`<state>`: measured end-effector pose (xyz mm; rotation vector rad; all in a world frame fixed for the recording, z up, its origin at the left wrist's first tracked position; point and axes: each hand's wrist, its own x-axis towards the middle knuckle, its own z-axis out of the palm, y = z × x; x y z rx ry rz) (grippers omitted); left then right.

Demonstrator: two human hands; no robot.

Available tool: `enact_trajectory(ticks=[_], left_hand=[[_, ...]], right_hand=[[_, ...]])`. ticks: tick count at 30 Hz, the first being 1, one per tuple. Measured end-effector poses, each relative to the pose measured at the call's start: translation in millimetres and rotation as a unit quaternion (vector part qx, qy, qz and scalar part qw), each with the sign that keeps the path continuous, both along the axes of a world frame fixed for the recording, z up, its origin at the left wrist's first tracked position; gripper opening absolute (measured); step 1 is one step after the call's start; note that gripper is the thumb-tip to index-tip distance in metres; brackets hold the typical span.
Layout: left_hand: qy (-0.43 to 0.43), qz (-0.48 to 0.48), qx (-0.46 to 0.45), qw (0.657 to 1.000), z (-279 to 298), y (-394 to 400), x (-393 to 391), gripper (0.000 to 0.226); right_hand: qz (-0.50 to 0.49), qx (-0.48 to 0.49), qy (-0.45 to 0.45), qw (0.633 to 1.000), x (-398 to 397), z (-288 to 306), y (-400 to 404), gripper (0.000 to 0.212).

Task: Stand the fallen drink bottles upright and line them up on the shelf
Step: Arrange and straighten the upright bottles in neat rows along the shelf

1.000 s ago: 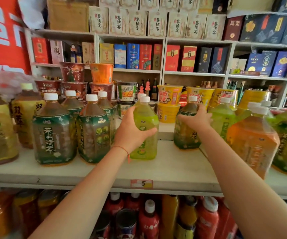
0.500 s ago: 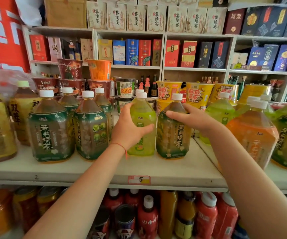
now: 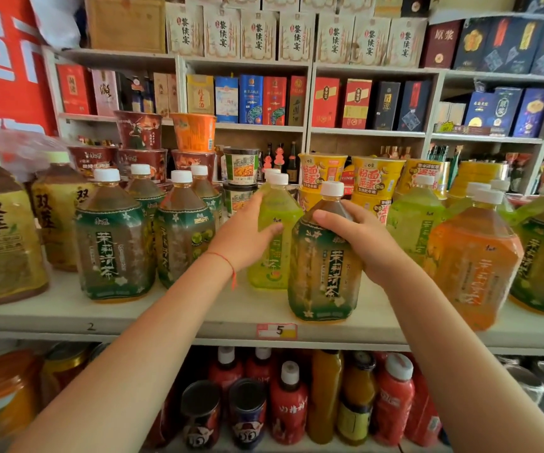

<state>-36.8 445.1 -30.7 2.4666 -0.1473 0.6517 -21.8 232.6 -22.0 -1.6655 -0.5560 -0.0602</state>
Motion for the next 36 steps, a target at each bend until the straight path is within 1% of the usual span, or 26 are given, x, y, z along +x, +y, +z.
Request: enact_trajectory(ticks=[1, 2, 3, 5, 6, 7, 8, 9, 11, 12, 13, 16, 19, 24, 27, 29, 30, 33, 36], left_hand=[[-0.018, 0.004, 0.014, 1.0, 2, 1, -5, 0.068], [-0.055, 0.006, 0.023, 0.998, 3, 2, -11, 0.06], [-0.113, 0.011, 0.029, 0.993, 3, 5, -18, 0.051], [-0.251, 0.046, 0.055, 0.965, -1, 19, -32, 0.034], [-0.307, 0.081, 0.074, 0.945, -4, 27, -37, 0.028], [-0.34, 0.121, 0.091, 0.928, -5, 38, -42, 0.025], [-0.343, 0.159, 0.107, 0.92, -6, 51, -45, 0.026], [-0.317, 0.19, 0.127, 0.921, -7, 60, -47, 0.033], [-0.21, 0.222, 0.185, 0.934, -8, 84, -51, 0.053], [-0.164, 0.221, 0.21, 0.938, -9, 90, -51, 0.061], [-0.141, 0.214, 0.228, 0.939, -10, 97, -51, 0.067], [-0.147, 0.203, 0.257, 0.933, -10, 113, -52, 0.07], [-0.15, 0.182, 0.267, 0.934, -9, 128, -54, 0.069], [-0.161, 0.127, 0.26, 0.944, -7, 153, -65, 0.068], [-0.17, 0.116, 0.246, 0.947, -10, 162, -73, 0.061], [-0.175, 0.115, 0.24, 0.948, -13, 163, -76, 0.056], [-0.176, 0.115, 0.238, 0.948, -14, 164, -78, 0.054], [-0.186, 0.116, 0.232, 0.948, -16, 174, -81, 0.047], [-0.198, 0.113, 0.224, 0.948, -19, 181, -84, 0.046]], right_hand=[[0.002, 0.005, -0.004, 1.0, -5, -1, 9, 0.041], [-0.002, 0.011, -0.009, 1.0, -9, -2, 19, 0.037], [-0.006, 0.016, -0.016, 1.0, -13, -5, 28, 0.035], [-0.011, 0.024, -0.03, 0.999, -20, -8, 49, 0.031], [-0.012, 0.025, -0.034, 0.999, -23, -8, 58, 0.026], [-0.009, 0.027, -0.036, 0.999, -25, -8, 68, 0.022], [-0.004, 0.032, -0.035, 0.999, -28, -7, 78, 0.022], [-0.001, 0.035, -0.034, 0.999, -29, -7, 84, 0.025], [-0.004, 0.035, -0.04, 0.999, -33, -8, 105, 0.039], [-0.013, 0.034, -0.046, 0.998, -34, -9, 111, 0.042], [-0.024, 0.034, -0.054, 0.998, -36, -10, 119, 0.041], [-0.079, 0.042, -0.078, 0.993, -41, -13, 141, 0.036], [-0.133, 0.045, -0.094, 0.986, -43, -15, 154, 0.041], [-0.177, 0.041, -0.094, 0.979, -42, -18, 163, 0.044], [-0.218, 0.047, -0.097, 0.97, -41, -18, 175, 0.042], [-0.256, 0.046, -0.114, 0.959, -39, -18, 184, 0.037], [-0.277, 0.04, -0.122, 0.952, -38, -18, 189, 0.038], [-0.338, 0.021, -0.131, 0.932, -36, -21, 203, 0.051], [-0.407, -0.009, -0.169, 0.898, -36, -24, 220, 0.053]])
